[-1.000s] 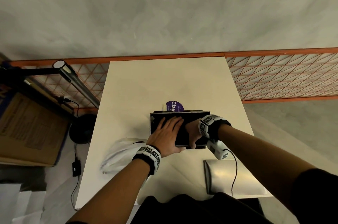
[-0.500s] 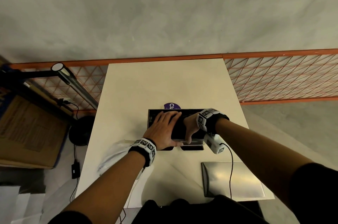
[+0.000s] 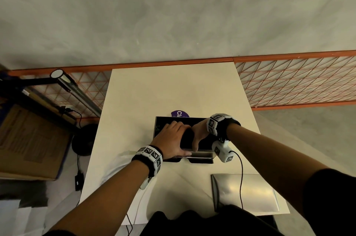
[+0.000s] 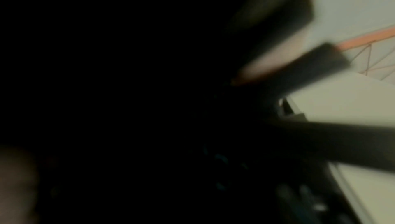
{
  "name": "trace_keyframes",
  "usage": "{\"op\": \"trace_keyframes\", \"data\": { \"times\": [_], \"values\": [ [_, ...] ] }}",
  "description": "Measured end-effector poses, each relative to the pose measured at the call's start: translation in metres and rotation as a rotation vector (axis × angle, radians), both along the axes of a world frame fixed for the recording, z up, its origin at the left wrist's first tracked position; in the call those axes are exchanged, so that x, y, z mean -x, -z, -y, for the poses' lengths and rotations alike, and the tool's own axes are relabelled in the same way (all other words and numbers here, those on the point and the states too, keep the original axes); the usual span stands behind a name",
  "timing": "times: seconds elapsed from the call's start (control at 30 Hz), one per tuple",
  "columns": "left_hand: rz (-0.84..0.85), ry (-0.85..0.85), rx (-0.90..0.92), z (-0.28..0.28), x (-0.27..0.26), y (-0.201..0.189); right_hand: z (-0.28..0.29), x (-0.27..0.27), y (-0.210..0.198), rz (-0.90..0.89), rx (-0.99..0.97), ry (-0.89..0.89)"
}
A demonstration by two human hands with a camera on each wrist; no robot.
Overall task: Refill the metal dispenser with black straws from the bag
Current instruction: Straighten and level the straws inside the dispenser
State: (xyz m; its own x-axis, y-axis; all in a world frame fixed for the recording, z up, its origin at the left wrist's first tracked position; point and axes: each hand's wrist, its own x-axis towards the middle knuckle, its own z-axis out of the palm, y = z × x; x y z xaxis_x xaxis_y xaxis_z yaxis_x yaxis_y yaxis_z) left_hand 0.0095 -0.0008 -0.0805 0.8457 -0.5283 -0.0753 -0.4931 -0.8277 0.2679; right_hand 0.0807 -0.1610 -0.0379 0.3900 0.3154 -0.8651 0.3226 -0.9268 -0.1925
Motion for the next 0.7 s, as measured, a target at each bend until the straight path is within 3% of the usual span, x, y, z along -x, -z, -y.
{"op": "trace_keyframes", "data": {
  "times": [0.17,0.37,0.7],
  "values": [
    [-0.398,-0.078,0.028,0.007,-0.013,-0.014,-0.002,-0.001,-0.003,-0.055,-0.008,0.014],
    [-0.694,-0.060,0.002,0.013,-0.038,-0.025,0.000,0.004,-0.007,-0.022,-0.040,-0.033],
    [-0.864,0.047,-0.070,0.024,-0.048,-0.016,0.013,0.015,-0.005,0.098,-0.077,0.005]
  ]
}}
